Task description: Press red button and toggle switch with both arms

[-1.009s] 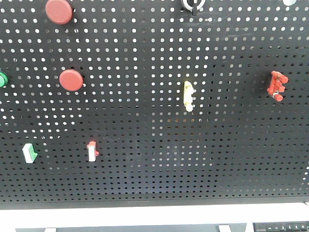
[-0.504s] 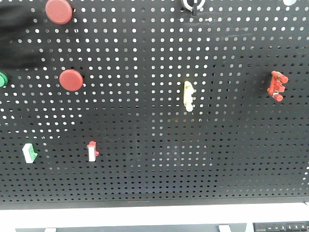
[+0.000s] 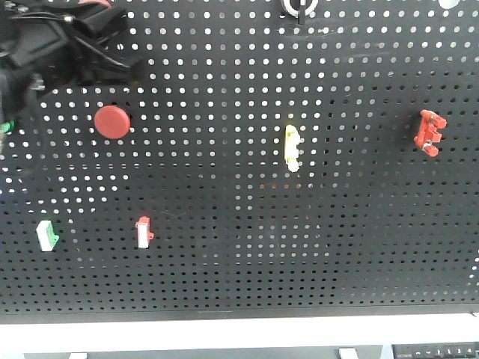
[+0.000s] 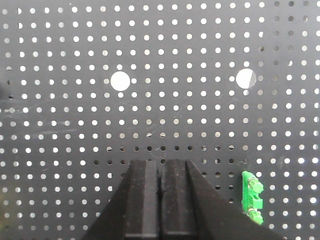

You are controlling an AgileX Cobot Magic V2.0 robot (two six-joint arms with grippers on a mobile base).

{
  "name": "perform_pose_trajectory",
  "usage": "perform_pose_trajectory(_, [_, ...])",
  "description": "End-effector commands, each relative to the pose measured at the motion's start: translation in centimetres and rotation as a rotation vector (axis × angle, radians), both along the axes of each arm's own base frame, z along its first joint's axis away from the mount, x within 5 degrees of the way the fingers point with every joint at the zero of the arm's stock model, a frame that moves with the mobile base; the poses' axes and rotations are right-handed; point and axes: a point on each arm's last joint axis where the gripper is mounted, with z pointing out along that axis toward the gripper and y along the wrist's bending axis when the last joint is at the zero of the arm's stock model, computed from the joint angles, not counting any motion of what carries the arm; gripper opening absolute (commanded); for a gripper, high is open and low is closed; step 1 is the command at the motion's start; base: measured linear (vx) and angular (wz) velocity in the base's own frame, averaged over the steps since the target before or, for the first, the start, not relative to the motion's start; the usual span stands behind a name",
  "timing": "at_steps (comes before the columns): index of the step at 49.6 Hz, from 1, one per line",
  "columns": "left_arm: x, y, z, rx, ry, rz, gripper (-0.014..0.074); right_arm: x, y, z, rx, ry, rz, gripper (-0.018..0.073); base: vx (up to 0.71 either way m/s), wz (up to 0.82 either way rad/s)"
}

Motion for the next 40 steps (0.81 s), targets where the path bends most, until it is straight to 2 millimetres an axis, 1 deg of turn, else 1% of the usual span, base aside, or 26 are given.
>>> perform_pose_trajectory(1, [-0.4,0.3,1.7,-0.051,-0.084,0.000,0.0001,-0.6,-0.1,1.8,-0.004,-0.117,-0.005,-0.0003,0.00,0.00])
perform_pose_trajectory(7, [-0.9,0.5,2.0,-0.051,-0.085,0.000,0.0001,-0.6,-0.1,1.8,-0.004,-0.117,-0.005,-0.0003,0.00,0.00])
perform_pose_trajectory(9, [-1.4,0.7,2.3,-0.053,-0.089,0.000,0.0001,-0.6,-0.1,1.8,-0.004,-0.116,-0.005,-0.0003,0.00,0.00])
perform_pose_trajectory(19, [-4.4,2.1,3.9,-0.042,-0.072,-0.002,0.0001,-0.6,-0.1,1.7,-0.004,-0.115,-0.005,-0.0003,0.00,0.00])
perform_pose_trajectory(24, [-6.2,2.9,3.9,-0.033,-0.058,-0.002,0.0001,-0.3,-0.1,1.6,-0.005,-0.106,-0.005,-0.0003,0.00,0.00])
perform_pose_trajectory(28, [-7.5,3.5,2.9,-0.028,-0.046,-0.002,0.0000,0.5,0.0,1.3,-0.006,-0.081,-0.005,-0.0003,0.00,0.00])
perform_pose_trajectory(33, [-9.2,4.3,1.0,-0.032,-0.052,-0.001,0.0000,1.6,0.0,0.8,-0.007,-0.063,-0.004,-0.0003,0.00,0.00])
perform_pose_trajectory(34, [-9.7,4.5,0.9,-0.039,-0.066,-0.001,0.0000,1.8,0.0,0.8,-0.007,-0.064,-0.002,-0.0003,0.00,0.00])
perform_pose_trajectory(35, [-9.8,4.6,0.3,-0.036,-0.060,0.000,0.0000,2.0,0.1,0.7,-0.007,-0.064,0.001,-0.0003,0.00,0.00])
perform_pose_trajectory(36, [-10.3,4.8,0.2,-0.044,-0.074,0.000,0.0000,2.3,0.2,0.7,-0.007,-0.070,0.006,-0.0003,0.00,0.00])
perform_pose_trajectory(40, [-11.4,5.3,-1.5,-0.049,-0.085,0.001,0.0000,2.9,1.0,0.7,-0.004,-0.104,0.053,-0.0003,0.00,0.00])
